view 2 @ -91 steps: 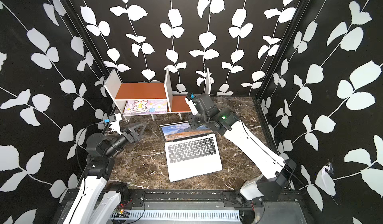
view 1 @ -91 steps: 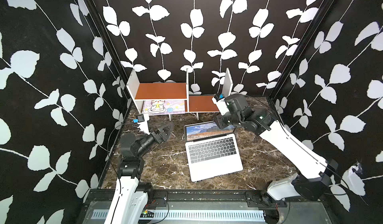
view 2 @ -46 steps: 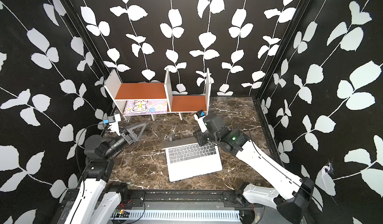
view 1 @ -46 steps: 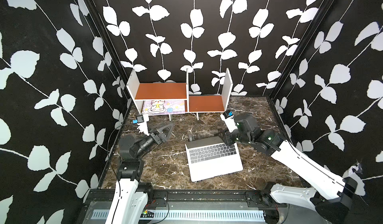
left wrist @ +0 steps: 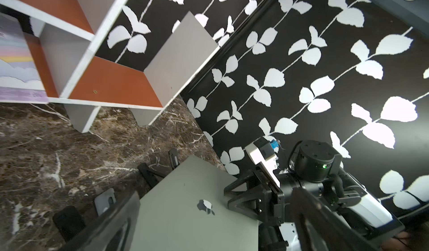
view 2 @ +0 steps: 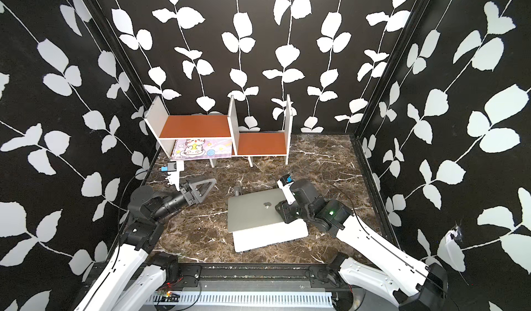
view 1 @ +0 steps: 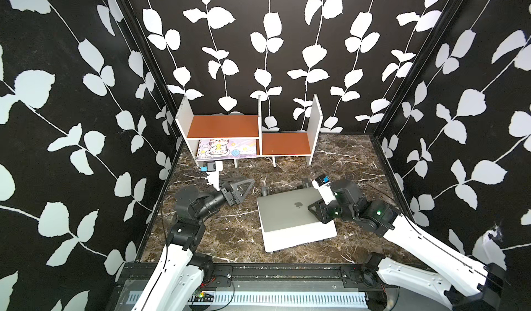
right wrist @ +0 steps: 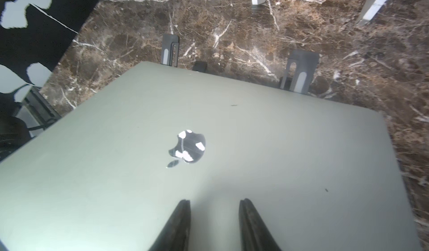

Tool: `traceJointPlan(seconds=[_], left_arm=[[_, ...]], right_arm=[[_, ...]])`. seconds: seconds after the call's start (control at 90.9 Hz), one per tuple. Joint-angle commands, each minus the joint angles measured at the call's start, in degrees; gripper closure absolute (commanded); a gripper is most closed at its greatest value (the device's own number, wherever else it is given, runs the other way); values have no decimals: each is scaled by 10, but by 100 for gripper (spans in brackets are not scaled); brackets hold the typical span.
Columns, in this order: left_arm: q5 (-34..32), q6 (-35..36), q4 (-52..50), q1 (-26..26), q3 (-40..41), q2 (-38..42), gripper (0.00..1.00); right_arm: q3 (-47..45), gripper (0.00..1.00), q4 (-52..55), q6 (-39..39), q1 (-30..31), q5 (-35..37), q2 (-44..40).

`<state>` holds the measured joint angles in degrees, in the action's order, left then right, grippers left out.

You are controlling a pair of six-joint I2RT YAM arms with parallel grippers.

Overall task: Close the laptop lid and set it aside
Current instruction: Close the lid of the laptop.

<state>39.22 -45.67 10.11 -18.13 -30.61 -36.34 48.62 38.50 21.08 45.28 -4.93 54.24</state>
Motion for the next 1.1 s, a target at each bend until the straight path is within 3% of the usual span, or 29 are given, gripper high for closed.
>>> traceJointPlan(seconds=[0.0, 0.187, 0.44, 0.616, 0.737, 0.891, 1.089], left_arm=[[-39, 27, -19, -40, -1, -15, 3], [-94, 35, -25, -115, -1, -23, 3], [-114, -26, 92, -184, 25, -75, 4], [-144, -42, 122, -238, 25, -111, 5], [-161, -58, 153, -259, 30, -127, 4], [-149, -123, 274, -266, 51, -174, 4], [-185, -125, 263, -286, 43, -215, 5]], right_arm=[[-37, 63, -34, 18, 4, -51, -12], [-69, 63, -70, 23, 5, -72, -22], [-97, 63, -94, 29, -3, -91, -24], [-127, 63, -124, 40, -20, -122, -41], [-147, 64, -139, 44, -34, -143, -49], [-167, 63, -153, 49, -53, -165, -58], [-184, 64, -162, 55, -65, -176, -63]])
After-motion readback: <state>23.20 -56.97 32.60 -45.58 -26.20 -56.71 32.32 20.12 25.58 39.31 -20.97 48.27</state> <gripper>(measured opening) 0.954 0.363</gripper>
